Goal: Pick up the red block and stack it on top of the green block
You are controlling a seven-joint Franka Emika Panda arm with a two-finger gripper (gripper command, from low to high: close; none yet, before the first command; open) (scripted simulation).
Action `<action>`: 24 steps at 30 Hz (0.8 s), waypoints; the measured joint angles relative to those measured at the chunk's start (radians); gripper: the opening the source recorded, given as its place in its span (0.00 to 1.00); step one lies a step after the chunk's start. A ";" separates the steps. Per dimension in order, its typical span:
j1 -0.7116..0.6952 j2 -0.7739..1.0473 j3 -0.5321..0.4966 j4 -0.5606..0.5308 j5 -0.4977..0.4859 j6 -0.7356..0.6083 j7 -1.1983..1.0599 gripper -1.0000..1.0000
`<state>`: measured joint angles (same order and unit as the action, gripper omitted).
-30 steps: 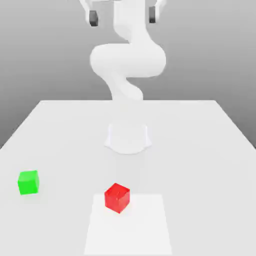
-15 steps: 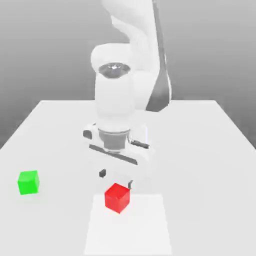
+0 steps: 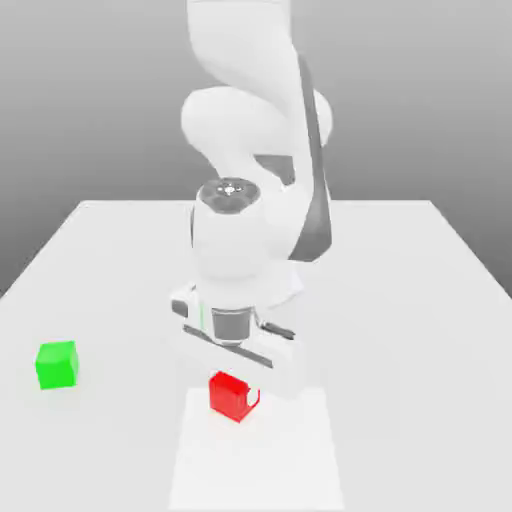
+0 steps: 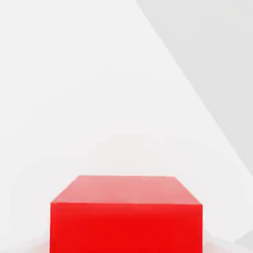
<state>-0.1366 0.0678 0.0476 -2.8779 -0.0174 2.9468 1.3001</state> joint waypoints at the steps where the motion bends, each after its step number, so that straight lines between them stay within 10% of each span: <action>1: 0.001 -0.035 0.003 -0.005 0.009 -0.030 -0.007 0.00; 15: -0.422 -0.142 -0.327 0.138 -0.024 -0.277 -0.083 0.00; 21: -0.464 0.046 -0.292 0.160 0.112 -0.118 -0.189 0.00; 22: -0.471 0.070 -0.280 0.161 0.130 -0.097 -0.202 1.00; 24: -0.471 0.070 -0.280 0.161 0.130 -0.097 -0.202 1.00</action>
<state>-0.6081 0.1374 -0.2328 -2.7171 0.1126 2.8498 1.0982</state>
